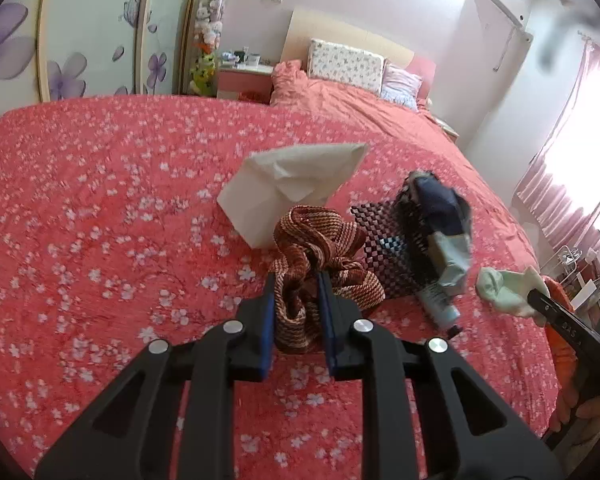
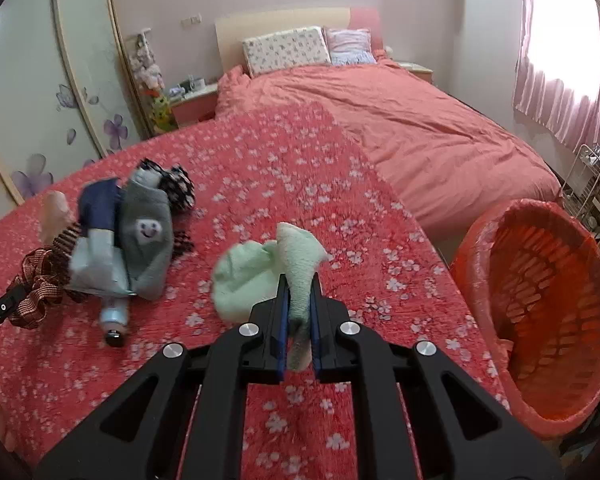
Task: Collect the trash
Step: 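Grasp the green cloth with the right tool while the left tool grasps the striped scrunchie, then carry the cloth and scrunchie over the orange basket and open both tools, then grasp the navy cloth bundle with the right tool while the left tool approaches the white tissue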
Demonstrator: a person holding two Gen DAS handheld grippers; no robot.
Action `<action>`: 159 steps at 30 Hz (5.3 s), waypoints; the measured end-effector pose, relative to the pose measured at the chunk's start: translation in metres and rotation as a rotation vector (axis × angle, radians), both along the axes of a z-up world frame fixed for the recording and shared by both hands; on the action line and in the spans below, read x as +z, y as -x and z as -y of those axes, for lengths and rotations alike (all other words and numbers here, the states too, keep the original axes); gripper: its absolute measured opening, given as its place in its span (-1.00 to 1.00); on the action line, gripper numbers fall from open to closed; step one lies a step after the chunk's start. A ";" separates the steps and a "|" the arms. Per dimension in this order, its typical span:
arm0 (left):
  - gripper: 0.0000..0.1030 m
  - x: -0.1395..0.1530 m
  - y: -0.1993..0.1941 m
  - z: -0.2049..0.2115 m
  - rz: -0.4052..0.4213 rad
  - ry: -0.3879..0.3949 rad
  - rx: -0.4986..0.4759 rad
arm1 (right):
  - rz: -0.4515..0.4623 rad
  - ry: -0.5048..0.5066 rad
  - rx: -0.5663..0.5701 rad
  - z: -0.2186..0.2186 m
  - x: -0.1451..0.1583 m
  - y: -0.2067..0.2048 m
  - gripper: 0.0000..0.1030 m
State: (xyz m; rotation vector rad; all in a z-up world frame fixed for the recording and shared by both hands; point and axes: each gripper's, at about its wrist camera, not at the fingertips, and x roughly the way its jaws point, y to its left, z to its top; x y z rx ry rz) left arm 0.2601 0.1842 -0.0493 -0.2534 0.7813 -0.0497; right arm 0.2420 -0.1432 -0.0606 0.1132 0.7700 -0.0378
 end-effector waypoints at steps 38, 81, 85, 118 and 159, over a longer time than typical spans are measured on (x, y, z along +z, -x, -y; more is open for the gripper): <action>-0.62 0.099 0.061 0.126 0.182 -0.011 -0.215 | 0.272 -0.048 -0.092 0.071 0.065 0.097 -0.82; -0.61 0.031 0.023 0.412 0.069 0.036 -0.701 | 0.326 -0.116 -0.424 0.222 0.031 0.115 -0.82; -0.42 0.019 0.015 0.424 0.034 0.028 -0.709 | 0.314 -0.127 -0.429 0.225 0.028 0.110 -0.82; 0.19 0.017 0.017 0.276 0.048 -0.129 -0.425 | 0.189 -0.059 -0.317 0.162 0.030 0.090 -0.24; 0.33 -0.009 0.014 -0.052 -0.020 -0.105 0.153 | -0.002 -0.114 0.248 -0.110 0.005 -0.034 -0.13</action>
